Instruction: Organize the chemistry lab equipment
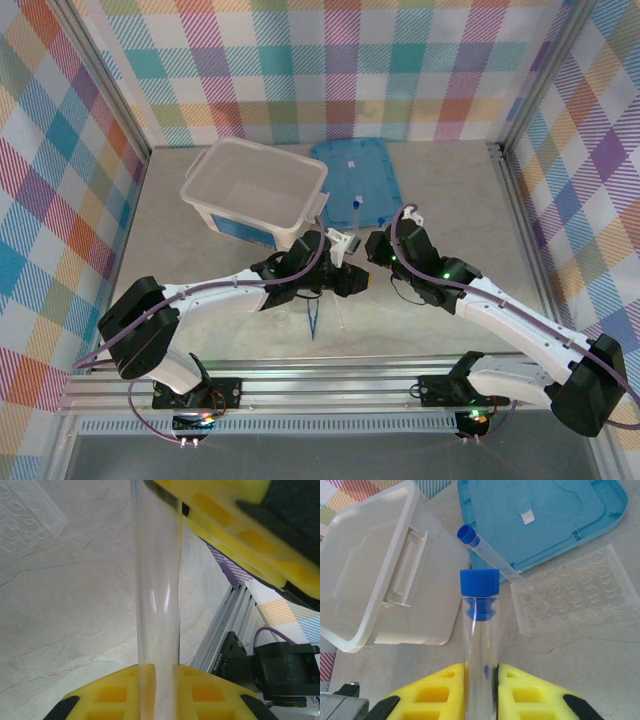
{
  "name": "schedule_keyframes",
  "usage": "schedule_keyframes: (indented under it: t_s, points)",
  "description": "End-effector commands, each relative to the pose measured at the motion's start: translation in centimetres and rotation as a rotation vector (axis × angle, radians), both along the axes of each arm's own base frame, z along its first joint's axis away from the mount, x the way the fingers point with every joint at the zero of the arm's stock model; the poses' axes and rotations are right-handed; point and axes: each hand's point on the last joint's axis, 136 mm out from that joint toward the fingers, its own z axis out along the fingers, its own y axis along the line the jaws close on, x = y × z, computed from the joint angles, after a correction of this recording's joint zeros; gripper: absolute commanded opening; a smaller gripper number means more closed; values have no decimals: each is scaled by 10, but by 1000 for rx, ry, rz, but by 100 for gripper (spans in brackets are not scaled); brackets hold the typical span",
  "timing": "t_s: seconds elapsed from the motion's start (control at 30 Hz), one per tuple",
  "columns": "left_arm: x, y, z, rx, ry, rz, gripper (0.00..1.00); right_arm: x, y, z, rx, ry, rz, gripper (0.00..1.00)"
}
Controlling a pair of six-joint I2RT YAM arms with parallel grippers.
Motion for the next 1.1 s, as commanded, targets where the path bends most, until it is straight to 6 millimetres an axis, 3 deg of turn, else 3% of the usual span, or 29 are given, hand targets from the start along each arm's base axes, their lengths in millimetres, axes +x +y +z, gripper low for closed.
schedule_keyframes:
  t_s: [0.0,0.17,0.37,0.73,0.8,0.87,0.9,1.07]
  points:
    - [3,-7,17,-47,-33,-20,12,2,-5,-8,-19,5,-27,19]
    - [5,-6,17,-39,-42,-22,6,0,-6,-12,-26,14,-30,21]
    - [8,-2,15,-17,-59,-16,5,0,-5,-15,-33,24,-27,29]
    - [11,7,11,54,-116,-16,5,0,-13,-16,-59,47,-15,55]
    - [12,10,10,78,-128,-18,5,0,-16,-15,-63,54,-8,64]
    - [13,12,9,99,-140,-19,5,0,-21,-12,-62,61,-2,65]
    - [14,13,9,108,-147,-19,5,0,-22,-11,-56,63,8,72]
    - [15,17,6,145,-174,-21,5,2,-26,-9,-4,128,90,75]
